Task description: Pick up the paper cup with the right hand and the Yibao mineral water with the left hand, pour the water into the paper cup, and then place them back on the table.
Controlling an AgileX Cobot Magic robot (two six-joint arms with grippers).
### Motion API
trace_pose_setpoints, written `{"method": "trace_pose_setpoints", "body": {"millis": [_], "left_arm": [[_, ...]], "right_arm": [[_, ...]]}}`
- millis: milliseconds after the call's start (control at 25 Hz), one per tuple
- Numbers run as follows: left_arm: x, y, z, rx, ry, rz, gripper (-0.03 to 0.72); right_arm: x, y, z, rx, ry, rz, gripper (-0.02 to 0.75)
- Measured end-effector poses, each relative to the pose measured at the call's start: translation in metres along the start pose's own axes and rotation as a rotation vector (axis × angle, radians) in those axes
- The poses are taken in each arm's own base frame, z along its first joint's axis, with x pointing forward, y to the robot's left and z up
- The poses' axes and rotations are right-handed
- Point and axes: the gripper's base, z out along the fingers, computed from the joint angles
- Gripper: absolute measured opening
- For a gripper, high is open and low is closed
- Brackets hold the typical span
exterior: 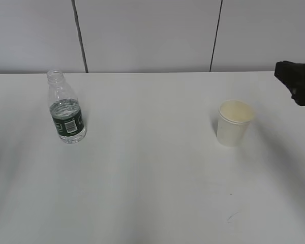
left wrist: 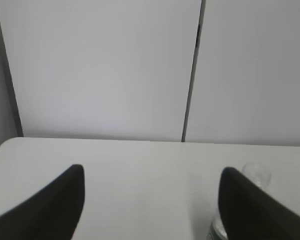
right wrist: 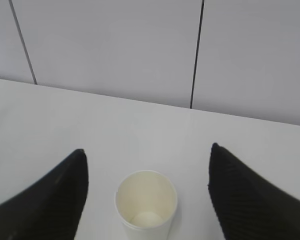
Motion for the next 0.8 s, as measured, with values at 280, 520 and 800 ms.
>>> {"method": "trace_pose_setpoints", "body": {"millis": [280,520,800], "left_arm": [[0.04,-0.011,0.002,0.077,0.061,-0.038,0.503],[0.056,-0.019,0.008,0.135,0.105,-0.01,0.503],[0.062,-0.022,0.016,0.15,0.094,-0.012,0.503]], "right_arm": [[0.034,0.006,0.016,-0.05,-0.035,0.077,0.585],[0.06,0.01,0.027,-0.088,-0.045,0.11,0.585],[0.08,0.011,0.039,-0.099,-0.128,0.166,0.585]]}}
